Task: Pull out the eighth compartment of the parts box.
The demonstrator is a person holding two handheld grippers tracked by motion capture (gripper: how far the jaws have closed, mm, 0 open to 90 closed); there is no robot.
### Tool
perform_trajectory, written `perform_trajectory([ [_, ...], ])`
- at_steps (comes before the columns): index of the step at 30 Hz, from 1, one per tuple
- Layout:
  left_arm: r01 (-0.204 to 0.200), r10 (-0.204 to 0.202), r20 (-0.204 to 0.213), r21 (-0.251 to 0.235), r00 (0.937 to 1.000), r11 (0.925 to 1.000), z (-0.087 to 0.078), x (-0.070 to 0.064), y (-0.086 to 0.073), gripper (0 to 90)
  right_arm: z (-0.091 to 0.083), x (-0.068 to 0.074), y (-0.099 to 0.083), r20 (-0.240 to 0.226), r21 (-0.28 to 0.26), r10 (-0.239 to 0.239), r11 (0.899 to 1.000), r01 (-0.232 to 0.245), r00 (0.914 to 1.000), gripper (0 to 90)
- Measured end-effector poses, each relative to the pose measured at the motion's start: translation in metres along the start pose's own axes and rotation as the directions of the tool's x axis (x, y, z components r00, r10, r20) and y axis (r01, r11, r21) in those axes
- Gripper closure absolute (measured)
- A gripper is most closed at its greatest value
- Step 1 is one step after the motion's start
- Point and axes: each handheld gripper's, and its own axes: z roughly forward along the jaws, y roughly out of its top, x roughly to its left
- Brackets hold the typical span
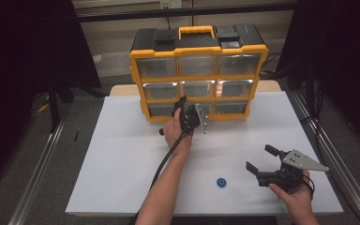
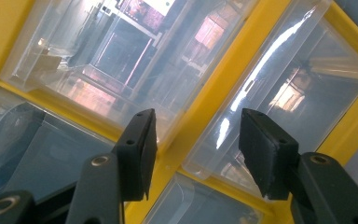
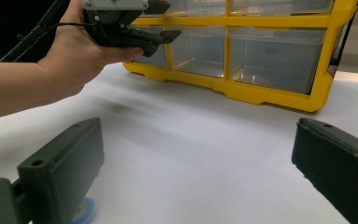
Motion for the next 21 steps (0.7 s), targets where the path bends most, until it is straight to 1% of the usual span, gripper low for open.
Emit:
perform_trajectory([
  [2,0.003,-0.003,-0.001,0.008,1.0000,1.0000,-0.0008,0.0000,0.0000,48.1,0.0000,0.0003,0.0001,-0.001,0.000,0.000,1.000,0.000,1.0000,1.9],
  [4,0.006,-0.006,-0.003,0.004,1.0000,1.0000,-0.0015,0.0008,0.0006,50.4,0.0000,0.0003,0.0000,-0.001,0.000,0.000,1.000,0.000,1.0000,1.9],
  [5,0.013,-0.013,-0.007,-0.003,0.9999,0.9999,-0.0014,0.0006,0.0005,50.6,0.0000,0.0003,0.0000,-0.001,0.000,0.000,1.000,0.000,1.0000,1.9],
  [7,0.011,-0.011,-0.016,0.001,0.9998,0.9999,-0.0020,0.0013,0.0005,51.1,0.0004,0.0003,0.0000,0.000,0.000,0.000,1.000,0.000,1.0000,1.9],
  [8,0.011,-0.011,-0.016,-0.006,0.9998,0.9999,-0.0020,0.0021,0.0006,51.1,0.0004,0.0003,0.0000,0.000,0.000,0.000,1.000,0.000,1.0000,1.9],
  [9,0.014,-0.014,-0.010,0.000,0.9999,0.9999,-0.0023,0.0022,0.0004,51.3,0.0005,0.0002,-0.0001,0.001,-0.001,-0.003,1.000,0.003,1.0000,1.9],
  [10,0.009,-0.009,-0.006,0.000,0.9999,1.0000,-0.0022,0.0020,0.0001,51.5,0.0004,0.0003,-0.0001,0.002,-0.001,-0.002,1.000,0.002,1.0000,1.9],
  [11,0.006,-0.006,-0.006,-0.008,1.0000,0.9999,-0.0010,0.0008,0.0000,50.4,0.0006,0.0003,-0.0002,0.001,0.000,-0.003,1.000,0.003,1.0000,1.9],
  [12,0.003,-0.003,-0.005,0.000,1.0000,1.0000,-0.0013,0.0004,-0.0008,49.2,0.0007,0.0002,-0.0002,-0.001,0.001,-0.003,1.000,0.003,1.0000,1.9],
  [13,0.012,-0.012,0.002,0.002,0.9999,0.9999,-0.0013,-0.0002,-0.0018,48.6,0.0007,0.0002,-0.0002,-0.001,0.001,-0.003,1.000,0.003,1.0000,1.9],
  [15,0.006,-0.006,0.003,0.022,1.0000,0.9997,-0.0016,-0.0011,-0.0031,48.7,0.0005,0.0004,-0.0001,0.000,0.001,-0.003,1.000,0.003,1.0000,1.9],
  [16,0.007,-0.007,-0.003,0.020,1.0000,0.9998,-0.0013,-0.0015,-0.0035,49.4,0.0005,0.0004,-0.0001,0.001,0.000,-0.002,1.000,0.002,1.0000,1.9],
  [17,0.006,-0.006,0.006,0.026,1.0000,0.9997,-0.0014,-0.0022,-0.0039,49.7,0.0005,0.0003,-0.0001,0.001,0.000,-0.003,1.000,0.003,1.0000,1.9],
  [18,0.006,-0.006,0.002,0.012,1.0000,0.9999,-0.0008,-0.0036,-0.0036,49.1,0.0005,0.0002,-0.0001,0.001,-0.001,-0.004,1.000,0.004,1.0000,1.9],
  [19,0.009,-0.009,0.013,0.013,0.9999,0.9999,-0.0010,-0.0051,-0.0034,49.1,0.0006,0.0001,-0.0001,0.001,-0.001,-0.004,1.000,0.004,1.0000,1.9],
  [20,0.009,-0.009,0.006,0.002,0.9999,1.0000,-0.0003,-0.0055,-0.0031,48.2,0.0007,0.0000,-0.0002,0.001,0.000,-0.004,1.000,0.004,1.0000,1.9],
  [21,0.009,-0.009,0.003,0.004,1.0000,1.0000,-0.0001,-0.0057,-0.0031,45.9,0.0008,0.0001,-0.0002,0.001,0.003,-0.003,1.000,0.003,1.0000,1.9],
])
